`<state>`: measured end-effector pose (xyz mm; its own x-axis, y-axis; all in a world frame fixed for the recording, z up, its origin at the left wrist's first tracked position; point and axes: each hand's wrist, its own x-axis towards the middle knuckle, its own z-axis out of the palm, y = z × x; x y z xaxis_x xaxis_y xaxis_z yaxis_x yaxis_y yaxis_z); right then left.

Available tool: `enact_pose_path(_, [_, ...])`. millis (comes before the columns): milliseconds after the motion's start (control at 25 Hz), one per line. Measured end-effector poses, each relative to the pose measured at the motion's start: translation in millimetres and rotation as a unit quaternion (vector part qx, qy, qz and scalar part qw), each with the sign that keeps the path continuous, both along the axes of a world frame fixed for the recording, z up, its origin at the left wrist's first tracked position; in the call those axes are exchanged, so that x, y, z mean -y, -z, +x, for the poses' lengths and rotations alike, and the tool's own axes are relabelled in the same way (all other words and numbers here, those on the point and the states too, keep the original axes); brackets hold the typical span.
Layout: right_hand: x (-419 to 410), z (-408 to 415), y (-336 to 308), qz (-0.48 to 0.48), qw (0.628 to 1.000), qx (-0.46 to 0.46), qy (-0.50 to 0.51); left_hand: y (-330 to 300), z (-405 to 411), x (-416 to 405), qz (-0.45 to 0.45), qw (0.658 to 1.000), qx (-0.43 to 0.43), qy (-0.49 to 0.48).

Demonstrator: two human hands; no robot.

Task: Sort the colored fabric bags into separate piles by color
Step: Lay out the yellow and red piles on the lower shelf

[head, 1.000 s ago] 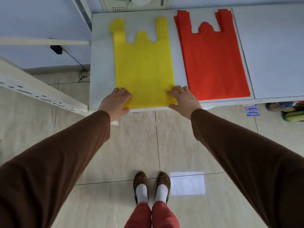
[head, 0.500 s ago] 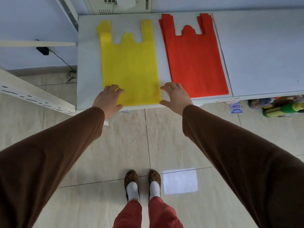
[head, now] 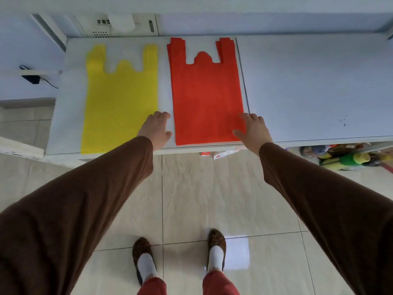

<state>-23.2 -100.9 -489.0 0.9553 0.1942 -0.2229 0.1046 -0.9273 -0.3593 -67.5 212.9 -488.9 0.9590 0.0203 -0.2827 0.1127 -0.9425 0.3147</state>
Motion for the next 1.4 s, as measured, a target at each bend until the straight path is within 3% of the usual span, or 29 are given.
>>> enact_pose_path(120, [8,15,12,0.055,0.996,-0.053,0.055,16,4,28,-0.072,0.99,-0.025,-0.116])
enact_pose_path(360, [9,22,33,0.09,0.993,-0.047,0.053,28,2,48,-0.119,0.983,-0.022,-0.137])
enact_pose_path(720, [2,101,26,0.039,0.998,0.013,0.046,33,17,32,0.04,0.998,0.053,-0.023])
enact_pose_path(960, [-33,171,25,0.042,0.996,-0.008,0.078,54,14,33,0.064,0.99,0.123,0.005])
enact_pose_path(1080, [-41,187,30,0.025,0.996,-0.007,0.087,52,42,30,0.084,0.99,0.115,0.004])
enact_pose_path(1280, [-40,191,38,0.075,0.992,0.023,0.094,52,54,35,0.048,0.992,0.115,-0.029])
enact_pose_path(1400, [-35,185,33,0.088,0.992,-0.021,0.09,50,51,36,0.039,0.993,0.105,-0.038])
